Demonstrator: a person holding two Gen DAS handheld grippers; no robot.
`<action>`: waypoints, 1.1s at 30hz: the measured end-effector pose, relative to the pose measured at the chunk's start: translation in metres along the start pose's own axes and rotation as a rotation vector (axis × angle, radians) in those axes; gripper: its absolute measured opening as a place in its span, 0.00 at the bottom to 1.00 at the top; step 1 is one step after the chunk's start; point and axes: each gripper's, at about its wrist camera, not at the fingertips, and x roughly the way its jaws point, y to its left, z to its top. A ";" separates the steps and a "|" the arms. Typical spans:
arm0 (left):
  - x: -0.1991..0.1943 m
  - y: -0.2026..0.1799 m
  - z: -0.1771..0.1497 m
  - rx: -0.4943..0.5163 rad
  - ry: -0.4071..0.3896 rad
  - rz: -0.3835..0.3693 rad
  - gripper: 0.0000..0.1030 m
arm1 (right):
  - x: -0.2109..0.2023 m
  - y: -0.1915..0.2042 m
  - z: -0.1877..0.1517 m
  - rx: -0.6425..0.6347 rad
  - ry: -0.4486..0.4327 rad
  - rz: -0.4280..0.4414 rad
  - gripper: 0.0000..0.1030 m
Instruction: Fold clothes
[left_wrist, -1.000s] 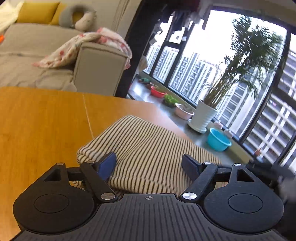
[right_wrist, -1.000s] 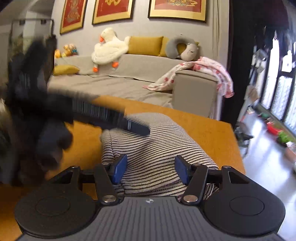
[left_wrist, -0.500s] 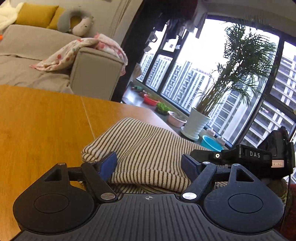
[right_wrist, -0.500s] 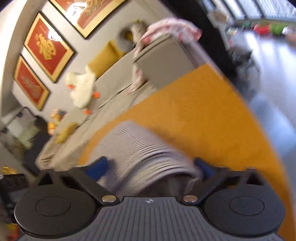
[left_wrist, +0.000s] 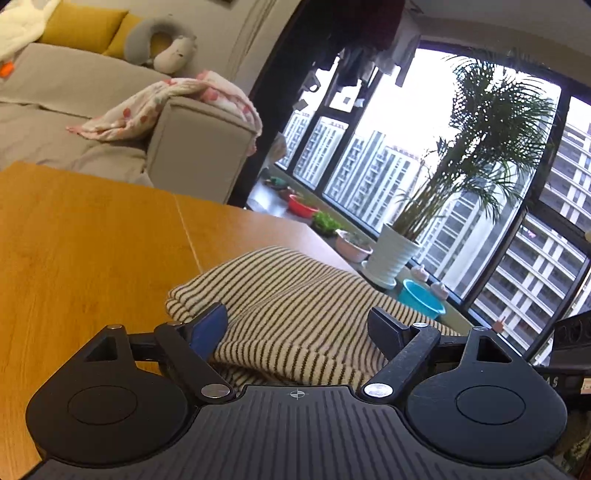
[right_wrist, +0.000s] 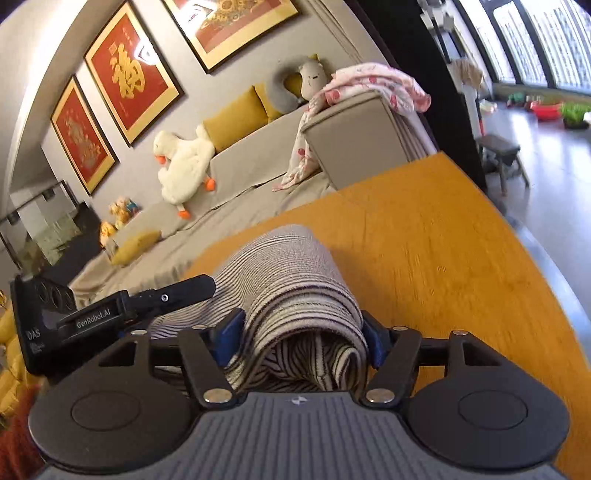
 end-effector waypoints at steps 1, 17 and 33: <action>0.000 0.001 0.000 -0.004 0.001 -0.004 0.85 | 0.001 0.003 0.000 -0.011 0.000 -0.010 0.71; -0.002 0.003 -0.002 -0.002 0.004 -0.015 0.90 | 0.004 -0.010 -0.012 0.190 0.046 0.080 1.00; -0.004 0.009 -0.002 -0.035 0.000 -0.031 0.87 | 0.002 0.026 0.015 -0.077 0.051 -0.109 0.74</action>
